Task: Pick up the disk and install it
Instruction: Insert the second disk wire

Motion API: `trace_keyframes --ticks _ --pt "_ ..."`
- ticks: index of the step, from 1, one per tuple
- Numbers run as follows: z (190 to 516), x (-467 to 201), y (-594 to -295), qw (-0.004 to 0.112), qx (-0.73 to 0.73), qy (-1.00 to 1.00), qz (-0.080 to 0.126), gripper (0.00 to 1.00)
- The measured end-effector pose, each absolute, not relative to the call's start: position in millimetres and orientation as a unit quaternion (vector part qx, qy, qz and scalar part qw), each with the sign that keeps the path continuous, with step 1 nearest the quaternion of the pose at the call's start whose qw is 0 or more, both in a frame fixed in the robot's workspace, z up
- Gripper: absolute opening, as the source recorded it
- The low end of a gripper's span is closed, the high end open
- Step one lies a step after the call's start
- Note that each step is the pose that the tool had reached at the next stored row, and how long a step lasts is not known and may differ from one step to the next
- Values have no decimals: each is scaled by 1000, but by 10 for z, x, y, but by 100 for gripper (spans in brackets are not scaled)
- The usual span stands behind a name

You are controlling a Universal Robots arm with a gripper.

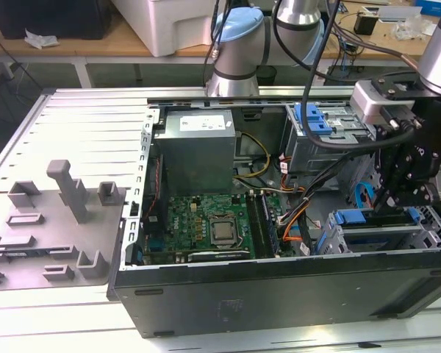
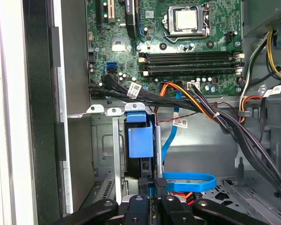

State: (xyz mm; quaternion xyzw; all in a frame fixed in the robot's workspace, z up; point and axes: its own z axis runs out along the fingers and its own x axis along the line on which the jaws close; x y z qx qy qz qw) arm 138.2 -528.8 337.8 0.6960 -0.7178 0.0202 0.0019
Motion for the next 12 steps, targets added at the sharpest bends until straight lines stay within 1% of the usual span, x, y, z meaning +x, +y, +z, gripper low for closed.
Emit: trace_keyframes --ticks 12 --pt "3364 1383 -5288 2 696 -718 20 16"
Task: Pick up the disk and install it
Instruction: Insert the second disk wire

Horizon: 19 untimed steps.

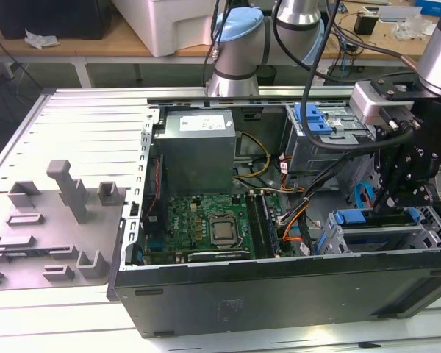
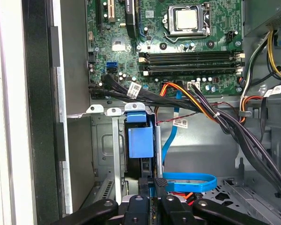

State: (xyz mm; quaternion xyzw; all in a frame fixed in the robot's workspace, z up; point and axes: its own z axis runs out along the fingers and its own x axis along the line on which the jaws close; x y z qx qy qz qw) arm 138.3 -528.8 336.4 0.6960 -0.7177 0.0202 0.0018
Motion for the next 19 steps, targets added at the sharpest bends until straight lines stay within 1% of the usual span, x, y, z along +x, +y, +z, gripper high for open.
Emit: trace_keyframes --ticks 19 --pt "3360 1383 -5288 2 696 -718 20 16"
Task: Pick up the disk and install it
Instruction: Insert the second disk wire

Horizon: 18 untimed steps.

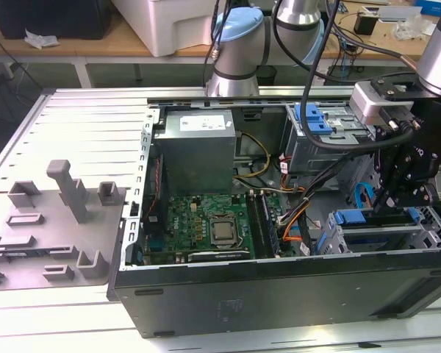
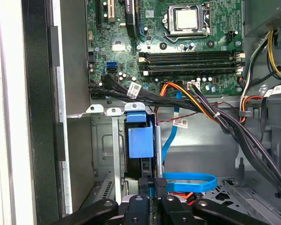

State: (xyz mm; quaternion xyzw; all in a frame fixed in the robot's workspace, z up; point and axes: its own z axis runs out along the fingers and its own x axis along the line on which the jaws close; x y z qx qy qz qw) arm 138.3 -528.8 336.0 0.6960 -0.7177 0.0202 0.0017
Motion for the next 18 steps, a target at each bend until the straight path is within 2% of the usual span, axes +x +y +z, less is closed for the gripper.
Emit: trace_keyframes --ticks 3,4,5,7,8,9,18 --pt "3372 1383 -5288 1 696 -718 20 16" --pt "3386 1383 -5287 1 696 -718 20 23" --pt "3401 1383 -5288 2 696 -718 20 23" --pt "3427 1383 -5288 2 696 -718 20 35" --pt "3436 1383 -5288 2 696 -718 20 35" --pt "3443 1383 -5288 2 696 -718 20 42" --pt "3548 1383 -5284 2 696 -718 20 42"
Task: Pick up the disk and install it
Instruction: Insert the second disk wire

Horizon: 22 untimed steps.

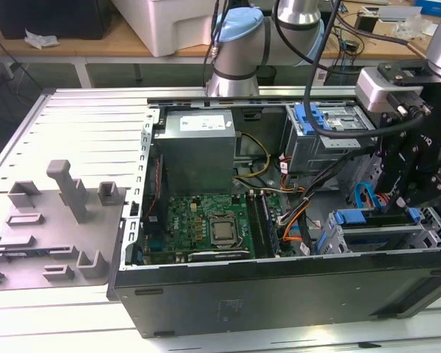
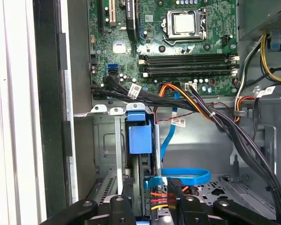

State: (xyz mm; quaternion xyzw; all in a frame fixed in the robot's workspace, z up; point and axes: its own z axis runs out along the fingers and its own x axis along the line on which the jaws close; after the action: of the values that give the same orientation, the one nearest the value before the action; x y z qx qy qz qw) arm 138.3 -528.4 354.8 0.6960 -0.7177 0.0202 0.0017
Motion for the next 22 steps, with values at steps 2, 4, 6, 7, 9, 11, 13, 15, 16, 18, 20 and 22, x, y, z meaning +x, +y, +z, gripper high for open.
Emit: trace_keyframes --ticks 2,4,6,7,9,11,13,15,16,18,20,22 --pt "3570 1382 -5282 2 696 -718 20 42" --pt "3595 1379 -5276 1 696 -718 21 42" --pt "3603 1375 -5267 1 696 -718 21 42" --pt "3604 1373 -5261 1 696 -718 21 42" --pt "3610 1368 -5247 0 696 -718 22 42" --pt "3615 1363 -5237 0 696 -718 22 42" --pt "3618 1357 -5225 -1 696 -718 23 42" --pt "3623 1344 -5193 -2 696 -718 23 42" --pt "3625 1337 -5179 -2 696 -718 24 42" --pt "3632 1316 -5138 -3 696 -718 25 42" --pt "3638 1297 -5102 -4 696 -718 26 42" --pt "3641 1276 -5063 -5 696 -718 27 42"
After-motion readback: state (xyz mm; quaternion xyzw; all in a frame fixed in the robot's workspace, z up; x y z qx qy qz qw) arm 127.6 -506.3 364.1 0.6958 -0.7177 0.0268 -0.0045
